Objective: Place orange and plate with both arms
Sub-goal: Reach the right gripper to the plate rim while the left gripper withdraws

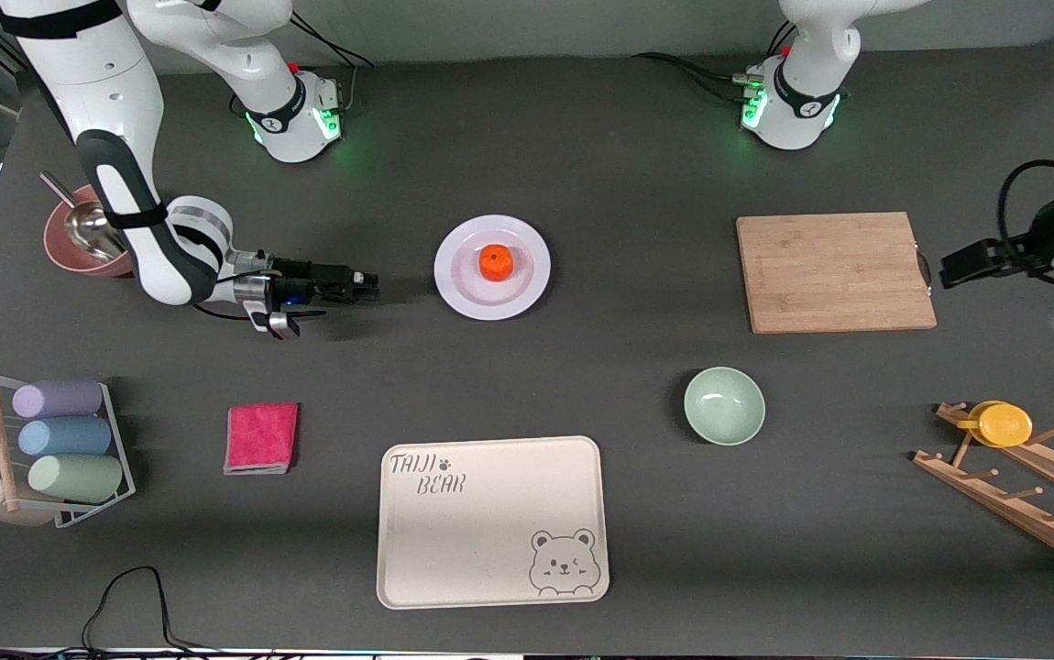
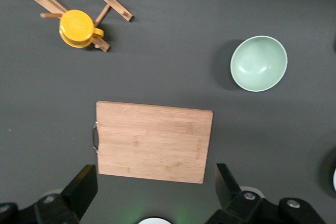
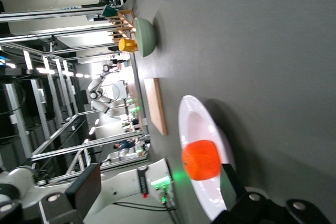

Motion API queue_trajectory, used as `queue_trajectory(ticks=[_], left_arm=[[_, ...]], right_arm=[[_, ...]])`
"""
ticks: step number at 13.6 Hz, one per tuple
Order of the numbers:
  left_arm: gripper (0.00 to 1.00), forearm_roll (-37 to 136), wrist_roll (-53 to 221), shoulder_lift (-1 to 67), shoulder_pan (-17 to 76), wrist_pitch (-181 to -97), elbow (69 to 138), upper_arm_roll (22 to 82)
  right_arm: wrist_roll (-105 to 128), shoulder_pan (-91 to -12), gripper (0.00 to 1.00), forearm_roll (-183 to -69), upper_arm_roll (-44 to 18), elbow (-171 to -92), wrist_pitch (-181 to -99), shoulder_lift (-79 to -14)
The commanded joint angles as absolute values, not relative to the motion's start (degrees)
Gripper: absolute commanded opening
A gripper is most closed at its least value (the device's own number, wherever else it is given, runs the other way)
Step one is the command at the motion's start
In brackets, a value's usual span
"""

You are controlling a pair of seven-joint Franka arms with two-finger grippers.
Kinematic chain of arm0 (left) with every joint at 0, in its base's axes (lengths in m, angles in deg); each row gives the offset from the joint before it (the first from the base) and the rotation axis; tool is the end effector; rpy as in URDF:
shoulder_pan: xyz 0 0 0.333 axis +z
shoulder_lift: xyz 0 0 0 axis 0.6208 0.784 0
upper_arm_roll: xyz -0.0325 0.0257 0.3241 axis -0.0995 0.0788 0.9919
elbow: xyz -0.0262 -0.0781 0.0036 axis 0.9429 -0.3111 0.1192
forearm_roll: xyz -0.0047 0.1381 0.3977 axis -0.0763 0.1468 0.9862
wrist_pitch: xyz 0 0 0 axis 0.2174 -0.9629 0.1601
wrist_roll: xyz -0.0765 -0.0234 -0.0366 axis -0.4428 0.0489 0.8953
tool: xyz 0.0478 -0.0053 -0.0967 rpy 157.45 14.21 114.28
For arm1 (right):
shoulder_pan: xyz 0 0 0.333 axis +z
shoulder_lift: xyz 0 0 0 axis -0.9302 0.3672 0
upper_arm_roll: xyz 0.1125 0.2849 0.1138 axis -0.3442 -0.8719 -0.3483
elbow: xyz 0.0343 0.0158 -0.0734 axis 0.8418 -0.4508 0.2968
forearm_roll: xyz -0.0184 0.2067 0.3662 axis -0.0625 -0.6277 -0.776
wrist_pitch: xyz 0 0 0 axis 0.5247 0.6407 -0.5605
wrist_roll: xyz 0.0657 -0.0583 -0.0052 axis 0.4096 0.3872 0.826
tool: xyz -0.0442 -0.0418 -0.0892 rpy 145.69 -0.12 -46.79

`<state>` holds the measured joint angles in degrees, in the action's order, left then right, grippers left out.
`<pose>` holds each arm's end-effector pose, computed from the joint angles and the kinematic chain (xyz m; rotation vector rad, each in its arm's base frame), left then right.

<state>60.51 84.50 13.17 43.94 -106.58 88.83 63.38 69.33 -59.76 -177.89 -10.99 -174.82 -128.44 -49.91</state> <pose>0.6042 -0.0035 0.6111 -3.1006 -0.1590 0.1721 0.4282 0.0876 0.1388 -1.8462 0.1494 0.0732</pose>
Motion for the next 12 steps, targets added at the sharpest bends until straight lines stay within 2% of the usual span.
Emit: queue_trajectory(ticks=[1, 3, 12], left_arm=[[1.00, 59.5, 81.1, 9.8, 37.8, -109.8, 92.2, 70.1], [1.00, 59.4, 79.2, 8.4, 37.0, -111.8, 95.0, 70.8], [1.00, 59.3, 75.4, 8.5, 37.3, -109.8, 94.1, 70.6]], right_arm=[[76.8, -56.6, 1.00, -183.1, -10.8, -179.0, -130.5, -50.6], [79.6, -53.8, 1.00, -187.4, -10.8, -180.3, -131.0, -49.8], [90.5, -43.6, 1.00, -202.2, -10.8, -181.3, -132.2, -45.5]])
